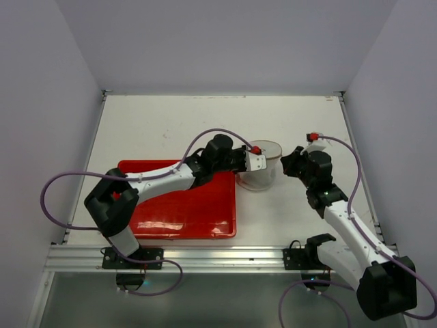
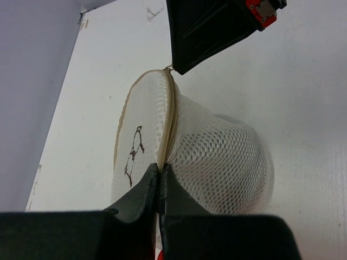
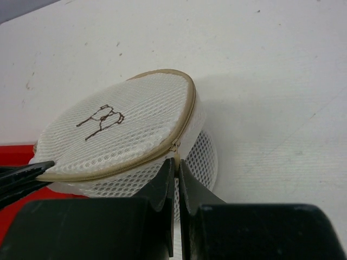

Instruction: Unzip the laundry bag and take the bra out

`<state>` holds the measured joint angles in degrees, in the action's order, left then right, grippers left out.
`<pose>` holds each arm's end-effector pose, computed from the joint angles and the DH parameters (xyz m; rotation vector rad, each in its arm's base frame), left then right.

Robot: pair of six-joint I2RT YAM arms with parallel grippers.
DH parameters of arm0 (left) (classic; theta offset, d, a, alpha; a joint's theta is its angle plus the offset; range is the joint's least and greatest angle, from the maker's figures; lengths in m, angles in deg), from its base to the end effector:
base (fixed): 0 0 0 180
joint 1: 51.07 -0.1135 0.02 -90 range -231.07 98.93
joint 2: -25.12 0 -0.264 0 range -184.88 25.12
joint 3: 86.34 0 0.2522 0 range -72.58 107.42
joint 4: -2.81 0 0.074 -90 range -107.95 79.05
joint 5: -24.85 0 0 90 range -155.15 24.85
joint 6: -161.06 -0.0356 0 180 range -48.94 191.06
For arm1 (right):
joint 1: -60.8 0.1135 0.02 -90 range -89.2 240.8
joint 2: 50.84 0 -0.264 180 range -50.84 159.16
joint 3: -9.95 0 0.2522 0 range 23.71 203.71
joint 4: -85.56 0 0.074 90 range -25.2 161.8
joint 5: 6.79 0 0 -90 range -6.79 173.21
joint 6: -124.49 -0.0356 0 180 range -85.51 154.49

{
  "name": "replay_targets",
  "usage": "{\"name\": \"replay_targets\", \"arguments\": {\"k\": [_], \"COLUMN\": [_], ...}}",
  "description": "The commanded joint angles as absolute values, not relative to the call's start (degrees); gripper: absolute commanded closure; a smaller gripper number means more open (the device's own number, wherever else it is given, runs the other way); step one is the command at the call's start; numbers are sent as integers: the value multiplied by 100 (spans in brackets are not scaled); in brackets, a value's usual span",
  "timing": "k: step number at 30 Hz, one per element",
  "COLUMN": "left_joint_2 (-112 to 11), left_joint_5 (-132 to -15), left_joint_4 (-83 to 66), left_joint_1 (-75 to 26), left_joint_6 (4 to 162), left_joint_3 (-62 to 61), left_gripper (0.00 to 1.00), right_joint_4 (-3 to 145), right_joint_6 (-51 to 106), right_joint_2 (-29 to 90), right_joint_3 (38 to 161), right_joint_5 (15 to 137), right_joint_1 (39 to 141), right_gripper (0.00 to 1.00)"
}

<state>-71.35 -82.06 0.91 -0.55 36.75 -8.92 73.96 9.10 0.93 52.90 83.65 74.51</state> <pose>0.2394 -0.3069 0.2549 1.4541 1.2977 -0.4734 0.2027 0.0492 0.2440 0.2039 1.9426 0.4470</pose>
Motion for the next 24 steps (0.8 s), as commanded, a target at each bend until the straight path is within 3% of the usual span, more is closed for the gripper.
{"name": "replay_targets", "arguments": {"k": [1,14,18,22,23,24], "left_joint_2": [-6822,-7902,-7982,-7789,-7710,-7675], "left_joint_5": [-8492,-8334,-7816,-7797,-7737,-7563], "left_joint_4": [653,1277,1420,998,858,465], "left_joint_1": [-220,-326,-326,-396,-423,-432], "left_joint_6": [3616,4617,5180,5769,6109,6356], "left_joint_3": [-1009,-43,186,256,378,475], "left_gripper": [100,97,67,48,25,20], "right_joint_4": [7444,7215,7303,7628,7759,7813], "right_joint_6": [1146,900,821,628,558,531], "right_joint_2": [233,-830,-752,-567,-541,-523], "right_joint_3": [5553,5298,5289,5184,5105,5070], "right_joint_5": [8663,8163,7987,7627,7583,7582], "right_joint_1": [7381,7381,7381,7381,7381,7372], "right_gripper": [100,100,100,100,100,100]}}
